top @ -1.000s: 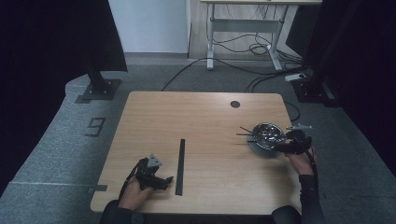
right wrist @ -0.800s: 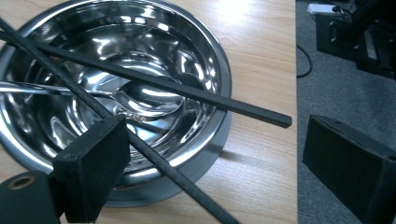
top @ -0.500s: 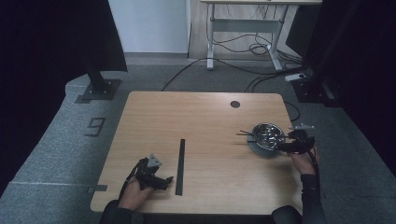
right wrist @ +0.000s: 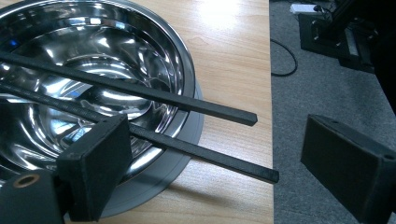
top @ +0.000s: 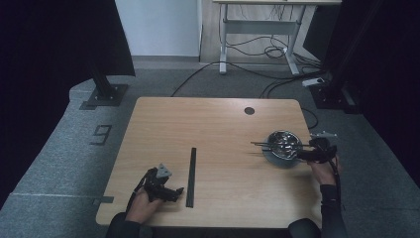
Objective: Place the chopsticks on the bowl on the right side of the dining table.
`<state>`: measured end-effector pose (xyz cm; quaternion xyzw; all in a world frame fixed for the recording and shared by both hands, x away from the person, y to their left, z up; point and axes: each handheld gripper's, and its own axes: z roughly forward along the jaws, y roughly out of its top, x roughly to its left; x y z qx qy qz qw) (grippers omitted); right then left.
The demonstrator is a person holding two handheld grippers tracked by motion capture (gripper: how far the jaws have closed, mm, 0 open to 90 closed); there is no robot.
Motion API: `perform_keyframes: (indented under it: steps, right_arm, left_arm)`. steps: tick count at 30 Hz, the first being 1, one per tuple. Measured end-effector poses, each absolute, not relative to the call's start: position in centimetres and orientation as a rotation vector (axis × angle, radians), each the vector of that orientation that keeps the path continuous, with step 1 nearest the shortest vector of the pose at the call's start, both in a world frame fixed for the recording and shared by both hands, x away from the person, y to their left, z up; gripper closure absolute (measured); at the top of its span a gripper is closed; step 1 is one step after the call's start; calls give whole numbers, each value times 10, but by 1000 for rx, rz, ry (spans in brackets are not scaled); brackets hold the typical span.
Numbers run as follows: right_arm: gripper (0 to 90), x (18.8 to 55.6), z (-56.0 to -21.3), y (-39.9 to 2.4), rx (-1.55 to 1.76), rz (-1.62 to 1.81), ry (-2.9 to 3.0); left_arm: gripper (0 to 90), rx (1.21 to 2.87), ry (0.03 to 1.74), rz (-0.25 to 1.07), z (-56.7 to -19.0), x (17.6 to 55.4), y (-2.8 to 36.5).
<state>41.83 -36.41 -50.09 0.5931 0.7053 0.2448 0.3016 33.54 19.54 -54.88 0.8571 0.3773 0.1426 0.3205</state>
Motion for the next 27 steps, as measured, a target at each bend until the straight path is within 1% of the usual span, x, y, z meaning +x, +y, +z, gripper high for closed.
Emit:
perform_keyframes:
  steps: [9, 17, 19, 20, 23, 25, 27]
  right_arm:
    - [89, 412, -494, -361, 1542, 716, 1869]
    - [107, 408, -491, -347, 1507, 824, 1923]
    - [147, 407, -492, -342, 1485, 839, 1941]
    - [183, 407, -492, -339, 1478, 839, 1947]
    - [337, 407, -493, -331, 1446, 849, 1986]
    - [391, 407, -494, -326, 1420, 848, 2004]
    - [481, 407, -495, -322, 1399, 866, 2026]
  left_arm:
    - [0, 2253, 992, 374, -549, 335, 195]
    - [0, 2253, 991, 375, -549, 335, 195]
    - [0, 2253, 992, 375, -549, 335, 195]
    - [0, 2253, 991, 375, -549, 335, 195]
    - [0, 2252, 992, 375, -549, 335, 195]
    - [0, 2253, 992, 375, -549, 335, 195]
    - [0, 2253, 992, 375, -549, 335, 195]
